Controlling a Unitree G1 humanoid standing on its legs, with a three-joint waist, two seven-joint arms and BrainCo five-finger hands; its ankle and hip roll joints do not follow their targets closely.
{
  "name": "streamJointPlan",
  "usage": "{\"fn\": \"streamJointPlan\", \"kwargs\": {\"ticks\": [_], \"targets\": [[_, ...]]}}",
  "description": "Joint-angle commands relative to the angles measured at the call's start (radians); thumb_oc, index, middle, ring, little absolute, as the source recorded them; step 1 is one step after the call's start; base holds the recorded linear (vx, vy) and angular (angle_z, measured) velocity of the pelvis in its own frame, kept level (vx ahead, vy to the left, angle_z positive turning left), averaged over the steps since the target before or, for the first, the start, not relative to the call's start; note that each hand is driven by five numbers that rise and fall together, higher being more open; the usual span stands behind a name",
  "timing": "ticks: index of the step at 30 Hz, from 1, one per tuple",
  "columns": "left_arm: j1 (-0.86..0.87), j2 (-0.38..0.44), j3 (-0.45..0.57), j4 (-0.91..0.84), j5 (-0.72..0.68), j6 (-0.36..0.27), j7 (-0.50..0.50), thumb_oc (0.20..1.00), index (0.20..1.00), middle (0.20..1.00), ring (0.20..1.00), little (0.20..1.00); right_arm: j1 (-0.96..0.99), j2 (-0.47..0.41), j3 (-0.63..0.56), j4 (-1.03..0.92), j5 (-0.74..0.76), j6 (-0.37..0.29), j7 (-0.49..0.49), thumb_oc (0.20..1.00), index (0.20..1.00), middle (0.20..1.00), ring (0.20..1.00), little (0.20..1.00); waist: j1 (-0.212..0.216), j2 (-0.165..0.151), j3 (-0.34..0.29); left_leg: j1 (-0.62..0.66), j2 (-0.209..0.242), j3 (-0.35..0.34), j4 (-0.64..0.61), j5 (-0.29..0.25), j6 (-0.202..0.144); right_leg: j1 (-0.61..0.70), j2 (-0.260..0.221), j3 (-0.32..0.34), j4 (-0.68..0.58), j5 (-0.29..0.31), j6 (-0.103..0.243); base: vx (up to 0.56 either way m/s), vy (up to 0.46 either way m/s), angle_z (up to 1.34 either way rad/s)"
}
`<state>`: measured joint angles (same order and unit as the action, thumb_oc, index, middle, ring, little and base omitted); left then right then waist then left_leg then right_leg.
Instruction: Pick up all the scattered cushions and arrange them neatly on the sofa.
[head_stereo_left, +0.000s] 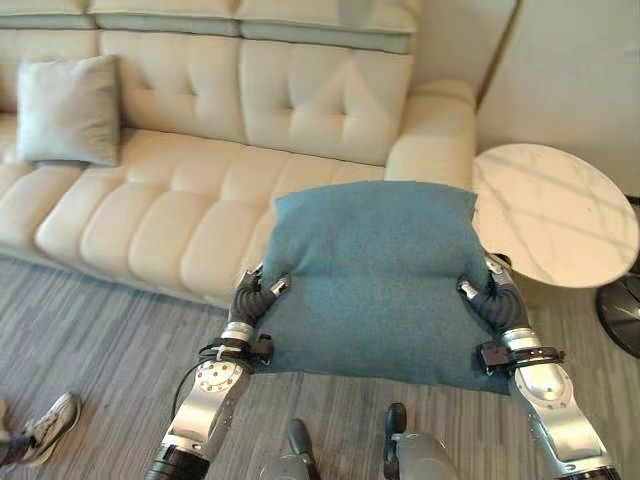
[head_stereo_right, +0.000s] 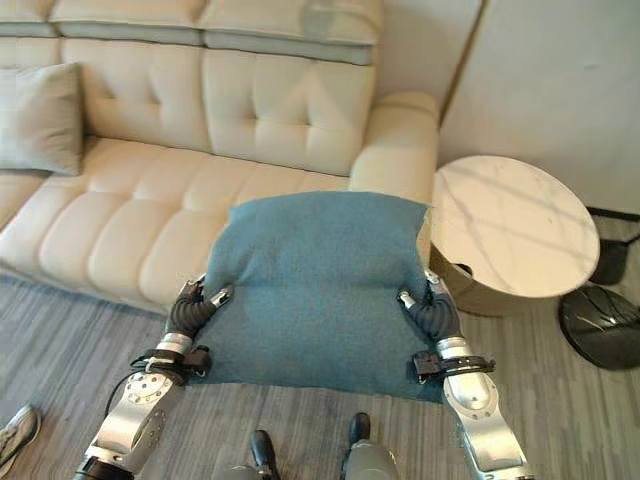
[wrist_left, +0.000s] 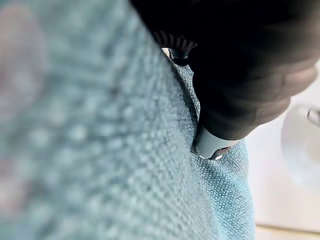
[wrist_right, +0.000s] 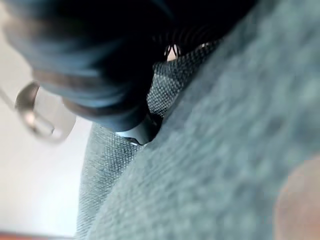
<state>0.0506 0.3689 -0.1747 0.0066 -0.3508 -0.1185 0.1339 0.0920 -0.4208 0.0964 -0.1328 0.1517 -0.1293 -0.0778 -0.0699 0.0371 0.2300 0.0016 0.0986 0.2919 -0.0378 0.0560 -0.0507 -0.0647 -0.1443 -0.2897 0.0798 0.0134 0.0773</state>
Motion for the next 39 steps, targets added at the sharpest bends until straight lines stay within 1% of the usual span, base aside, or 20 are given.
{"fn": "streamJointPlan", "kwargs": {"ticks": [1, 9, 12, 13, 15, 16, 17, 19, 22, 25, 29, 30, 31, 32, 33, 34, 35, 36, 38, 39], "targets": [[-0.028, 0.003, 0.012, -0.106, 0.009, -0.091, -0.059, 0.200, 0.200, 0.200, 0.200, 0.200, -0.056, 0.018, 0.022, -0.098, 0.027, -0.097, 0.029, 0.200, 0.200, 0.200, 0.200, 0.200, -0.009, -0.056, -0.076, -0.002, -0.007, -0.004, 0.046, -0.097, -0.022, 0.066, 0.020, 0.039, -0.093, -0.028, 0.029, 0.04, 0.163, 0.10], [-0.022, 0.026, 0.023, -0.109, 0.024, -0.092, -0.057, 0.200, 0.200, 0.200, 0.200, 0.200, -0.087, 0.041, 0.045, -0.090, 0.044, -0.087, 0.047, 0.200, 0.200, 0.200, 0.200, 0.200, 0.025, -0.076, -0.069, -0.065, -0.076, -0.060, 0.104, -0.144, 0.030, 0.044, -0.037, 0.077, -0.058, -0.023, 0.060, 0.08, 0.214, 0.00], [-0.033, 0.032, 0.023, -0.105, 0.029, -0.090, -0.050, 0.200, 0.200, 0.200, 0.200, 0.200, -0.086, 0.056, 0.050, -0.108, 0.054, -0.091, 0.058, 0.200, 0.200, 0.200, 0.200, 0.200, 0.029, -0.071, -0.056, -0.069, -0.105, -0.083, 0.107, -0.157, 0.057, -0.004, -0.076, 0.108, 0.064, -0.007, 0.066, 0.07, 0.225, 0.11], [-0.043, 0.037, 0.020, -0.104, 0.026, -0.091, -0.045, 0.200, 0.200, 0.200, 0.200, 0.200, -0.089, 0.067, 0.052, -0.112, 0.065, -0.092, 0.058, 0.200, 0.200, 0.200, 0.200, 0.200, 0.023, -0.062, -0.039, -0.062, -0.119, -0.097, 0.107, -0.165, 0.076, -0.072, -0.079, 0.140, 0.199, 0.010, 0.057, 0.12, 0.327, 0.17], [-0.050, 0.037, 0.014, -0.101, 0.029, -0.093, -0.039, 0.200, 0.200, 0.200, 0.200, 0.200, -0.083, 0.073, 0.053, -0.114, 0.071, -0.099, 0.058, 0.200, 0.200, 0.200, 0.200, 0.200, 0.015, -0.058, -0.028, -0.059, -0.124, -0.103, 0.113, -0.171, 0.083, -0.114, -0.055, 0.171, 0.257, 0.014, 0.051, 0.12, 0.205, 0.22], [-0.059, 0.036, -0.001, -0.095, 0.034, -0.091, -0.045, 0.200, 0.200, 0.200, 0.200, 0.200, -0.067, 0.075, 0.050, -0.115, 0.085, -0.098, 0.067, 0.200, 0.200, 0.200, 0.200, 0.200, -0.015, -0.052, -0.016, -0.032, -0.139, -0.125, 0.114, -0.184, 0.087, -0.166, 0.040, 0.228, 0.289, -0.023, 0.039, 0.19, 0.151, 0.24], [-0.056, 0.035, 0.004, -0.093, 0.039, -0.092, -0.045, 0.200, 0.200, 0.200, 0.200, 0.200, -0.071, 0.070, 0.050, -0.111, 0.088, -0.098, 0.069, 0.200, 0.200, 0.200, 0.200, 0.200, -0.020, -0.051, -0.016, -0.020, -0.149, -0.123, 0.109, -0.190, 0.088, -0.190, 0.061, 0.229, 0.264, -0.028, 0.036, 0.29, 0.195, 0.32], [-0.046, 0.045, 0.009, -0.098, 0.046, -0.097, -0.049, 0.200, 0.200, 0.200, 0.200, 0.200, -0.083, 0.062, 0.060, -0.110, 0.109, -0.104, 0.077, 0.200, 0.200, 0.200, 0.200, 0.200, -0.022, -0.046, -0.010, 0.018, -0.161, -0.124, 0.090, -0.211, 0.085, -0.241, 0.060, 0.167, 0.205, -0.020, 0.032, 0.25, 0.083, 0.31], [-0.056, 0.024, 0.000, -0.090, 0.043, -0.102, -0.051, 0.200, 0.200, 0.200, 0.200, 0.200, -0.073, 0.053, 0.048, -0.110, 0.125, -0.106, 0.084, 0.200, 0.200, 0.200, 0.200, 0.200, -0.065, -0.046, -0.005, 0.078, -0.189, -0.168, 0.092, -0.246, 0.086, -0.301, 0.106, 0.184, 0.132, 0.019, 0.060, 0.33, 0.054, 0.25], [-0.057, 0.013, -0.001, -0.082, 0.056, -0.104, -0.054, 0.200, 0.200, 0.200, 0.200, 0.200, -0.062, 0.044, 0.040, -0.112, 0.131, -0.109, 0.088, 0.200, 0.200, 0.200, 0.200, 0.200, -0.084, -0.045, -0.011, 0.133, -0.210, -0.189, 0.090, -0.274, 0.078, -0.323, 0.106, 0.117, 0.053, 0.053, 0.066, 0.31, -0.003, 0.55], [-0.034, -0.006, -0.012, -0.090, 0.057, -0.107, -0.075, 0.200, 0.200, 0.200, 0.200, 0.200, -0.013, 0.038, 0.019, -0.125, 0.142, -0.114, 0.102, 0.200, 0.200, 0.200, 0.200, 0.200, -0.112, -0.035, -0.045, 0.188, -0.204, -0.222, 0.109, -0.282, 0.058, -0.276, 0.106, 0.128, 0.035, 0.055, 0.045, 0.43, -0.090, 0.47], [-0.026, -0.011, -0.016, -0.096, 0.054, -0.106, -0.079, 0.200, 0.200, 0.200, 0.200, 0.200, -0.006, 0.022, 0.009, -0.115, 0.131, -0.115, 0.097, 0.200, 0.200, 0.200, 0.200, 0.200, -0.118, -0.017, -0.061, 0.178, -0.178, -0.208, 0.204, -0.238, 0.010, -0.240, 0.111, 0.131, 0.044, 0.055, 0.026, 0.24, -0.070, 0.32], [-0.027, -0.010, -0.016, -0.096, 0.054, -0.106, -0.079, 0.200, 0.200, 0.200, 0.200, 0.200, -0.006, 0.023, 0.009, -0.115, 0.131, -0.115, 0.097, 0.200, 0.200, 0.200, 0.200, 0.200, -0.119, -0.020, -0.062, 0.175, -0.181, -0.209, 0.204, -0.234, 0.011, -0.241, 0.108, 0.132, 0.041, 0.059, 0.026, 0.48, -0.139, 0.10], [-0.029, -0.014, -0.018, -0.095, 0.043, -0.109, -0.077, 0.200, 0.200, 0.200, 0.200, 0.200, 0.000, 0.004, -0.004, -0.115, 0.127, -0.121, 0.091, 0.200, 0.200, 0.200, 0.200, 0.200, -0.134, -0.013, -0.071, 0.139, -0.121, -0.149, 0.363, -0.154, -0.047, -0.188, 0.112, 0.134, 0.035, 0.045, 0.004, 0.30, -0.101, -0.06], [-0.028, -0.017, -0.018, -0.090, 0.036, -0.109, -0.075, 0.200, 0.200, 0.200, 0.200, 0.200, 0.001, 0.001, -0.008, -0.110, 0.129, -0.119, 0.084, 0.200, 0.200, 0.200, 0.200, 0.200, -0.137, -0.017, -0.079, 0.113, -0.101, -0.118, 0.420, -0.115, -0.049, -0.163, 0.110, 0.138, 0.020, 0.034, -0.006, 0.31, -0.102, 0.01], [-0.028, -0.017, -0.018, -0.090, 0.036, -0.109, -0.075, 0.200, 0.200, 0.200, 0.200, 0.200, 0.001, 0.001, -0.008, -0.110, 0.129, -0.119, 0.084, 0.200, 0.200, 0.200, 0.200, 0.200, -0.136, -0.015, -0.079, 0.110, -0.098, -0.117, 0.427, -0.119, -0.050, -0.162, 0.113, 0.139, 0.018, 0.035, -0.008, 0.26, -0.049, -0.08], [-0.035, -0.026, -0.026, -0.078, 0.028, -0.108, -0.077, 0.200, 0.200, 0.200, 0.200, 0.200, -0.001, -0.017, -0.016, -0.104, 0.125, -0.117, 0.072, 0.200, 0.200, 0.200, 0.200, 0.200, -0.133, -0.019, -0.075, 0.052, -0.066, -0.055, 0.481, -0.147, -0.026, -0.113, 0.113, 0.161, -0.008, 0.012, -0.016, 0.17, -0.018, -0.21], [-0.036, -0.026, -0.026, -0.078, 0.028, -0.108, -0.077, 0.200, 0.200, 0.200, 0.200, 0.200, -0.001, -0.017, -0.016, -0.104, 0.125, -0.117, 0.072, 0.200, 0.200, 0.200, 0.200, 0.200, -0.132, -0.022, -0.077, 0.050, -0.070, -0.053, 0.480, -0.144, -0.024, -0.115, 0.110, 0.163, -0.011, 0.016, -0.015, 0.29, 0.002, -0.23], [-0.049, -0.025, -0.034, -0.074, 0.040, -0.101, -0.082, 0.200, 0.200, 0.200, 0.200, 0.200, -0.004, -0.031, -0.033, -0.106, 0.096, -0.113, 0.057, 0.200, 0.200, 0.200, 0.200, 0.200, -0.127, -0.039, -0.078, -0.010, -0.044, -0.016, 0.361, -0.209, 0.001, -0.072, 0.084, 0.200, -0.039, 0.003, 0.008, 0.28, 0.094, -0.25], [-0.056, -0.020, -0.036, -0.071, 0.046, -0.099, -0.085, 0.200, 0.200, 0.200, 0.200, 0.200, 0.000, -0.031, -0.040, -0.107, 0.093, -0.110, 0.055, 0.200, 0.200, 0.200, 0.200, 0.200, -0.124, -0.054, -0.079, -0.050, -0.039, -0.024, 0.306, -0.204, -0.001, -0.060, 0.069, 0.216, -0.050, 0.002, 0.013, 0.27, 0.144, -0.25]]}}
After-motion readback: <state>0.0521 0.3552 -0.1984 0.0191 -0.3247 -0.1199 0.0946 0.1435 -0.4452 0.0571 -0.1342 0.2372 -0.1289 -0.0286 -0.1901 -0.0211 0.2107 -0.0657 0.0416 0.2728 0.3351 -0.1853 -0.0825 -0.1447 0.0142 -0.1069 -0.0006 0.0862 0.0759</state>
